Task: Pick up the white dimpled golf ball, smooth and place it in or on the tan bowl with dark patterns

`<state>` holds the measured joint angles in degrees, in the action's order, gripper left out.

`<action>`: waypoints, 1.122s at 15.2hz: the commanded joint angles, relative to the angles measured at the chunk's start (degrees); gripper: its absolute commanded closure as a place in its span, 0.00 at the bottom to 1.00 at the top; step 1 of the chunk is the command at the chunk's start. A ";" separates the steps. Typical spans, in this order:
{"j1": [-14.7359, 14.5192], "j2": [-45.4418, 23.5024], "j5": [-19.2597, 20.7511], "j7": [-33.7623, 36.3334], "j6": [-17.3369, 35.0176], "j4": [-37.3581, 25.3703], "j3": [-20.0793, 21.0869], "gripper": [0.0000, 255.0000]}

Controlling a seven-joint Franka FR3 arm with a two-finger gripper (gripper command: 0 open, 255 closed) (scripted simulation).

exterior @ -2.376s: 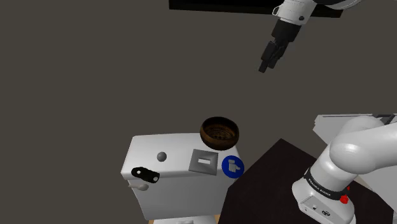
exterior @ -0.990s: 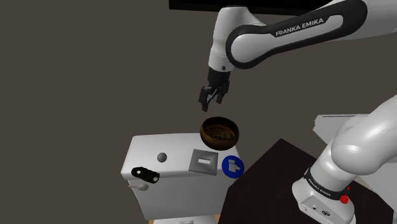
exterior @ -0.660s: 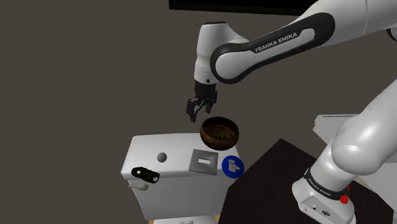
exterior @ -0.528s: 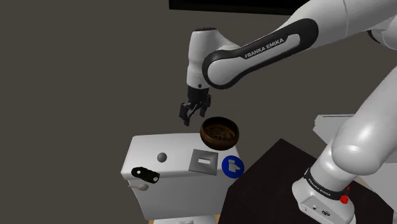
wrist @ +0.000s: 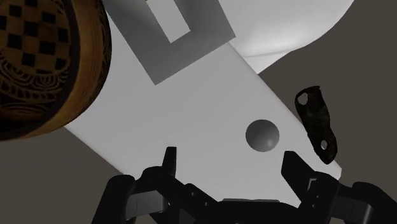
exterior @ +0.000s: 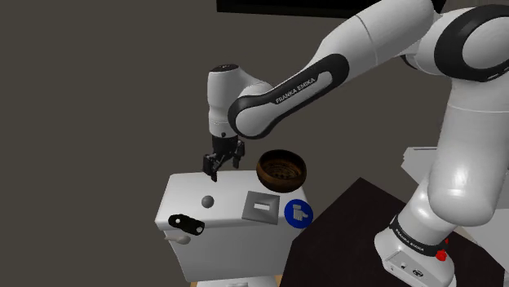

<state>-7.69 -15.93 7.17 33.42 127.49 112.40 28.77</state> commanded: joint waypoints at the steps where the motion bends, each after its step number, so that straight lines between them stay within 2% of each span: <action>1: -2.07 -4.80 2.48 2.64 -0.18 -3.89 -0.44 0.00; 7: -8.05 -17.35 7.08 7.10 -1.73 -15.75 -2.62 0.00; 14: -8.99 -20.74 8.70 8.07 2.34 -14.90 -3.83 0.00; 17: -8.99 -20.74 8.70 8.07 2.34 -14.90 -3.83 0.00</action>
<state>-16.68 -36.61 15.84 41.49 129.75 97.49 24.97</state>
